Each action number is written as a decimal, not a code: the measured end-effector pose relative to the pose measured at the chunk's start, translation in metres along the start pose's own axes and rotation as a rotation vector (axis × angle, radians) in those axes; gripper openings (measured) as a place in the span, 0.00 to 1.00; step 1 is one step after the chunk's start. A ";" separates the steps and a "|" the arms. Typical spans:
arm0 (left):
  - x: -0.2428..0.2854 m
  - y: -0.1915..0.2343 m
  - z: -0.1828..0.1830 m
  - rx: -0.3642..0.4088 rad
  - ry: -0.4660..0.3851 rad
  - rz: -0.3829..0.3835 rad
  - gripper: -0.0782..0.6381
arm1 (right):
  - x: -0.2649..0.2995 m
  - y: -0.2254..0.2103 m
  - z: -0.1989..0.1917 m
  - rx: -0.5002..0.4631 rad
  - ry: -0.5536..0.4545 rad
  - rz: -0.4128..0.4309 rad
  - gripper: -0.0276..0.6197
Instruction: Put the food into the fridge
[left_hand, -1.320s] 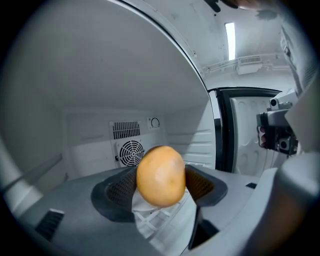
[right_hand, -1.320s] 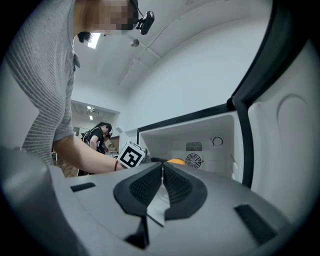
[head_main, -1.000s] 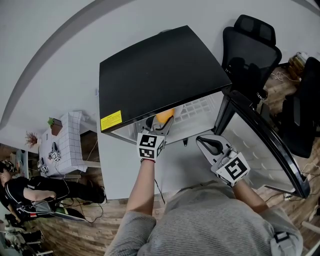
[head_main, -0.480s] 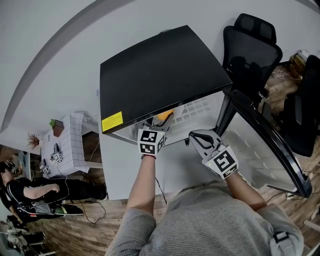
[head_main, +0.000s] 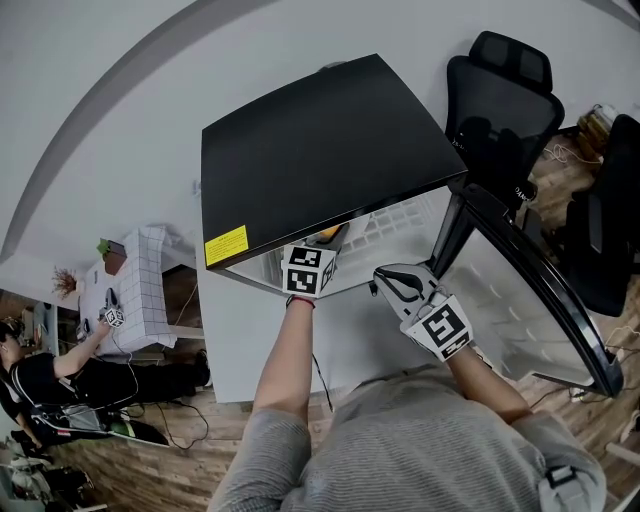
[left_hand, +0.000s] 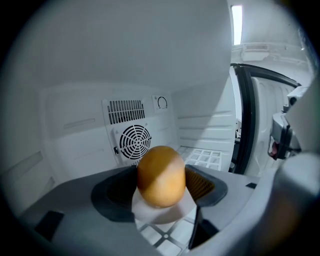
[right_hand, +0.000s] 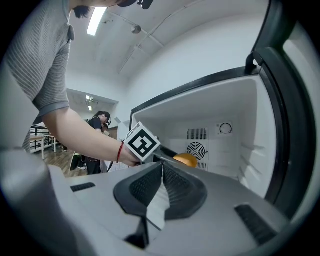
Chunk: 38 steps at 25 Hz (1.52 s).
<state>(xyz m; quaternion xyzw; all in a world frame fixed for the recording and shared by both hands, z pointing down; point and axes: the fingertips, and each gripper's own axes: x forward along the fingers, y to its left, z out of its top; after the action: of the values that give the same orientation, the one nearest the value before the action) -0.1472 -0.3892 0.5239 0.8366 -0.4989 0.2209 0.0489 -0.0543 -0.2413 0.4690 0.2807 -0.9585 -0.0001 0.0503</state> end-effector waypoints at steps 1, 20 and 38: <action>0.002 0.000 0.000 -0.002 0.009 -0.002 0.54 | 0.000 0.001 0.000 -0.003 0.005 0.003 0.06; 0.008 0.002 -0.007 0.008 0.032 0.002 0.55 | 0.002 0.004 0.001 -0.008 0.012 0.007 0.06; -0.027 0.007 0.009 -0.010 -0.077 0.056 0.55 | 0.001 0.009 0.002 -0.026 0.024 0.015 0.06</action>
<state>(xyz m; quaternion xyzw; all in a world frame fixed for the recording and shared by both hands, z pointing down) -0.1611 -0.3738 0.5036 0.8299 -0.5248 0.1874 0.0279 -0.0606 -0.2341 0.4672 0.2727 -0.9598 -0.0089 0.0656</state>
